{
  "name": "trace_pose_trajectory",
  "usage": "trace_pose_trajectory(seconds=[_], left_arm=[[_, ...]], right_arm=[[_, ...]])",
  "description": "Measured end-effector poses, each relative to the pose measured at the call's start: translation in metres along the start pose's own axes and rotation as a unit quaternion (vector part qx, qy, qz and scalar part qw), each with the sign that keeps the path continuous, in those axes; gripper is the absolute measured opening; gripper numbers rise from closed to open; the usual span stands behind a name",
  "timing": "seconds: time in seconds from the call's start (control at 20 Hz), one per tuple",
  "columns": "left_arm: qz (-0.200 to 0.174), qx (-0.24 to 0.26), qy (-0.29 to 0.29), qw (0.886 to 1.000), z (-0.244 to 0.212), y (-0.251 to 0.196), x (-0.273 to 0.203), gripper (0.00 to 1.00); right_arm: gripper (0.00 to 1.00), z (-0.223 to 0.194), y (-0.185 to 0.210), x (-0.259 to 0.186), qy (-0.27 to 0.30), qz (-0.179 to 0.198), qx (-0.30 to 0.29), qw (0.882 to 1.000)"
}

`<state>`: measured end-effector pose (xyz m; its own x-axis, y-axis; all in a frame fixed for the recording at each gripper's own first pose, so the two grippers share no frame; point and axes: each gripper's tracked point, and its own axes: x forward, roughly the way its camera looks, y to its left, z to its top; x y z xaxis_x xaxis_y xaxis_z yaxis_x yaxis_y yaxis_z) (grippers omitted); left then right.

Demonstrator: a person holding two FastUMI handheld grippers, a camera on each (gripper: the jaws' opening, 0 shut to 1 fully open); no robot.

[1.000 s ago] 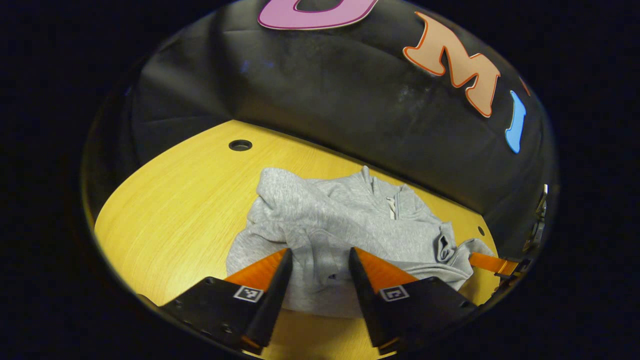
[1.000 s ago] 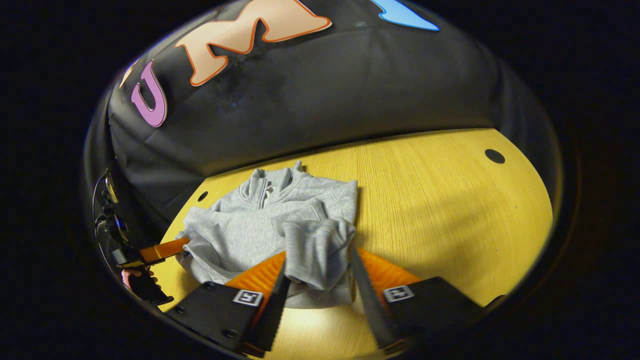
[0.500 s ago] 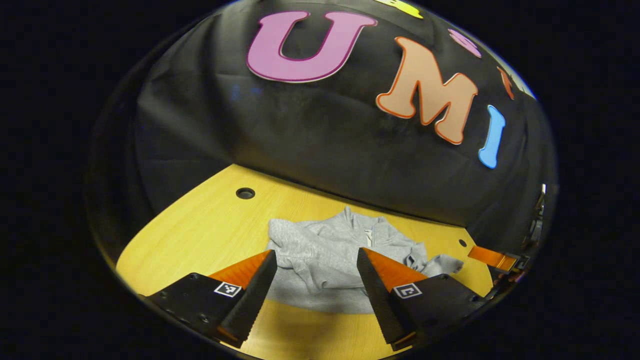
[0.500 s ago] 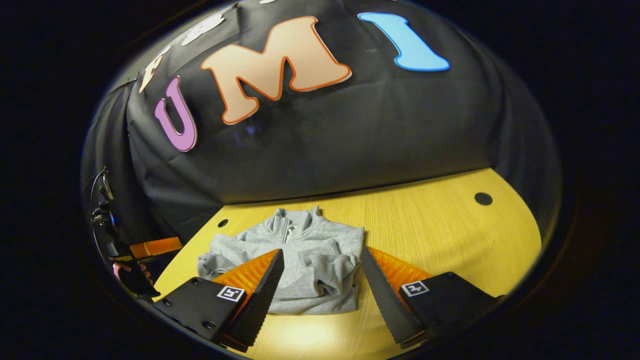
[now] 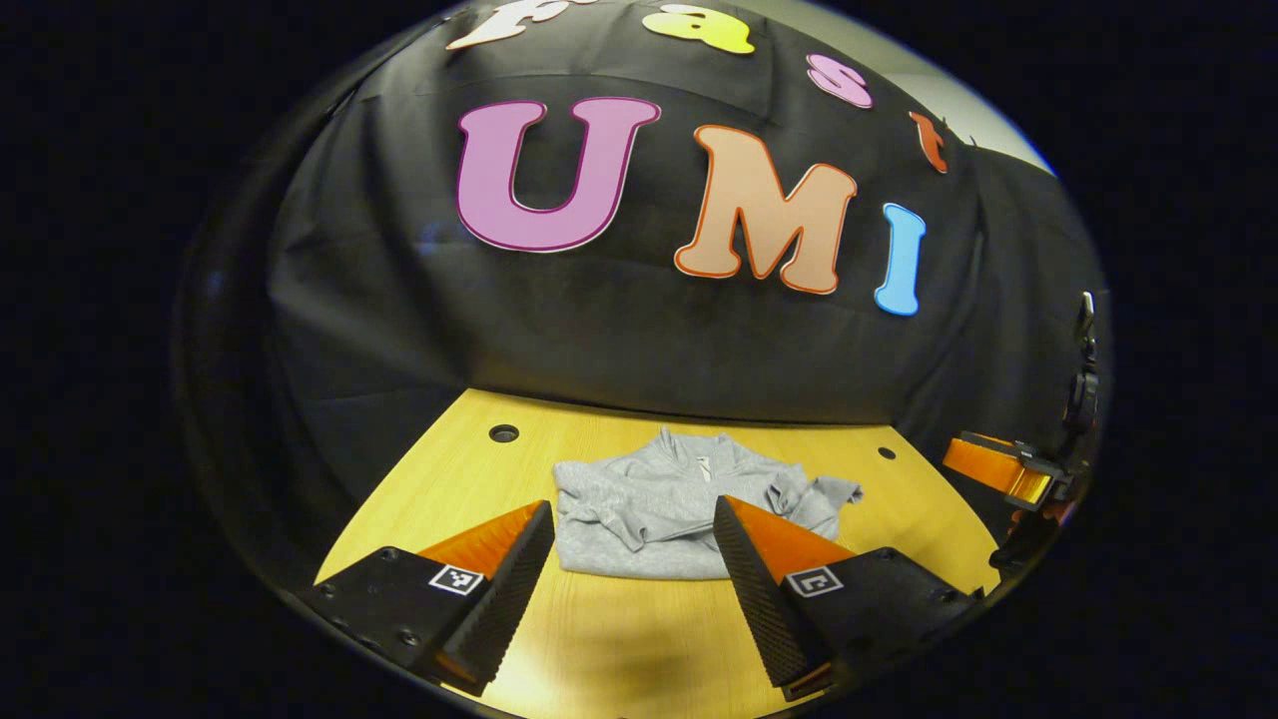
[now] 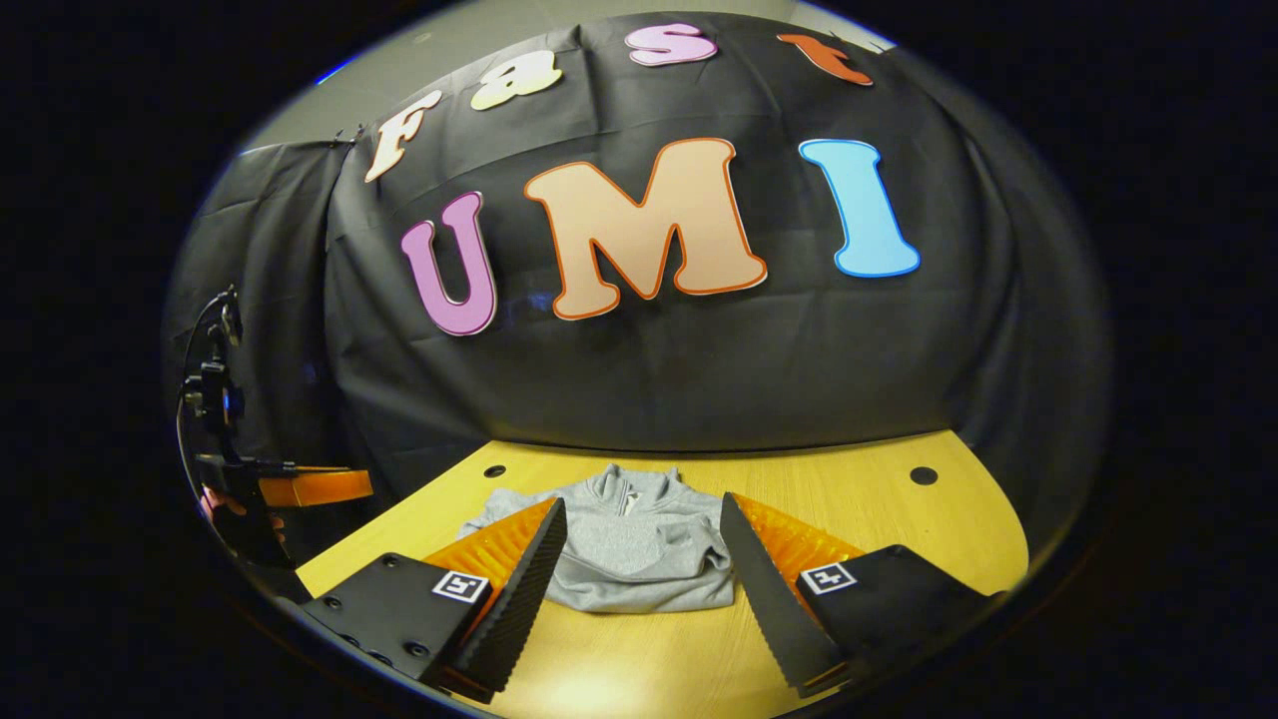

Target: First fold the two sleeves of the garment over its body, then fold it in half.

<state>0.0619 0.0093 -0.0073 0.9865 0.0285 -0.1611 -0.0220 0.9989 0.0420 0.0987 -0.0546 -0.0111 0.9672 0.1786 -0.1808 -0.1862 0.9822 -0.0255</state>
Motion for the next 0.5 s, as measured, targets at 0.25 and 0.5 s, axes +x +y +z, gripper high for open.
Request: trace_pose_trajectory(seconds=[0.25, 0.5], left_arm=[[-0.010, 0.015, 0.005, 1.000, -0.010, 0.000, -0.025, 0.94], [-0.043, 0.023, 0.009, 0.999, -0.017, -0.018, -0.034, 0.93]], right_arm=[[0.97, -0.011, 0.016, -0.059, -0.005, -0.047, 0.035, 0.998], [0.97, -0.043, 0.020, -0.097, 0.009, -0.098, 0.083, 0.992]])
